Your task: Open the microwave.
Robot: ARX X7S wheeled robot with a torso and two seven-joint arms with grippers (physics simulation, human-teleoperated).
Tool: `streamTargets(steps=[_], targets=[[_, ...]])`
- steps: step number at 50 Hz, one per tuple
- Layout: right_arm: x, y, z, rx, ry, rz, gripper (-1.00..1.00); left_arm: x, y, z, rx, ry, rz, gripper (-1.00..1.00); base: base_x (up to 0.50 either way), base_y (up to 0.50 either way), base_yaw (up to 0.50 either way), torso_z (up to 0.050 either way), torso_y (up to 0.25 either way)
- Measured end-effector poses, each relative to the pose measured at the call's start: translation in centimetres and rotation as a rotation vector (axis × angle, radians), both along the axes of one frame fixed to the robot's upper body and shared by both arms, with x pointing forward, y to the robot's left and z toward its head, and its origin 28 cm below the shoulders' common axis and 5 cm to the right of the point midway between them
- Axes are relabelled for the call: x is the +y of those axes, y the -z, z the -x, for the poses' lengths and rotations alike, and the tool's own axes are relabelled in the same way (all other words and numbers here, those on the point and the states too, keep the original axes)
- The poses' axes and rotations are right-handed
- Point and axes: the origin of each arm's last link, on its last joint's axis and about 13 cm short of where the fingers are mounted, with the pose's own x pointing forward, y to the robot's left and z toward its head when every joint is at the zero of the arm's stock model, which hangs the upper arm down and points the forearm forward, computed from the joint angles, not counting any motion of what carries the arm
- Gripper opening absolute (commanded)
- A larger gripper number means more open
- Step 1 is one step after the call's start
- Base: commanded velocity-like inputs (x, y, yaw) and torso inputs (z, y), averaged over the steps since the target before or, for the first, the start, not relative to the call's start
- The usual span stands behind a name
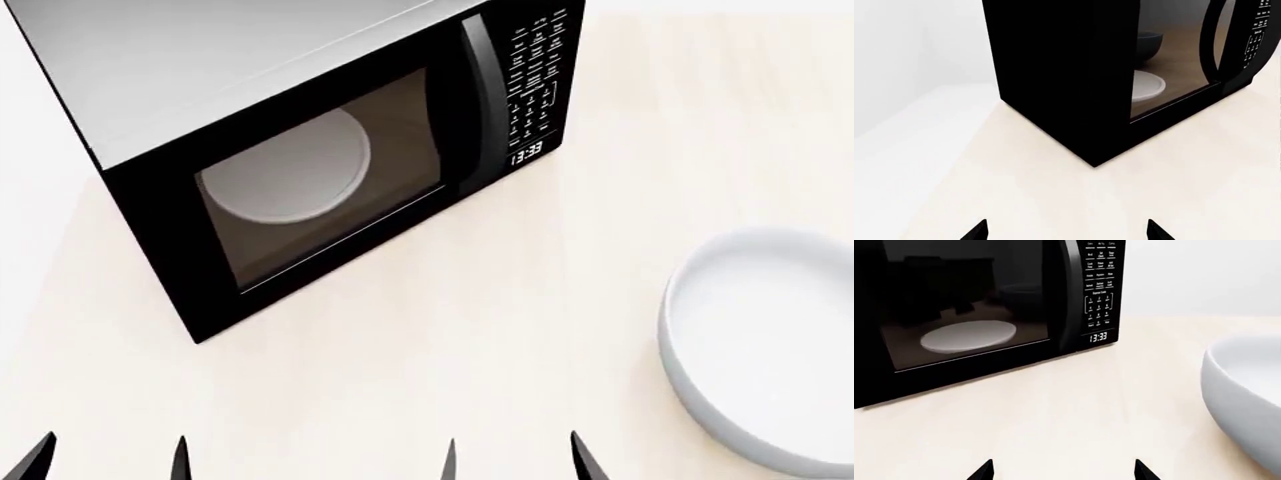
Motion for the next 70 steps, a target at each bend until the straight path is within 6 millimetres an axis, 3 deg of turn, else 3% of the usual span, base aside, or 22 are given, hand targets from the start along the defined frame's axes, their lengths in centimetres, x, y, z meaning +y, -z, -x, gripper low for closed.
streamTargets(steps=[48, 70], targets=[[-1.2, -8.8, -10.9, -0.011, -0.064, 0.043, 1.0, 0.4, -0.7, 0.1, -0.009, -0.007, 0.029, 1.0, 0.0, 0.0, 0.0, 0.0, 0.0], [-1.5, -11.8, -14.6, -0.008, -0.043, 0.047, 1.0, 0.3, -0.6, 0.1, -0.011, -0.003, 0.026, 1.0, 0.0, 0.0, 0.0, 0.0, 0.0]])
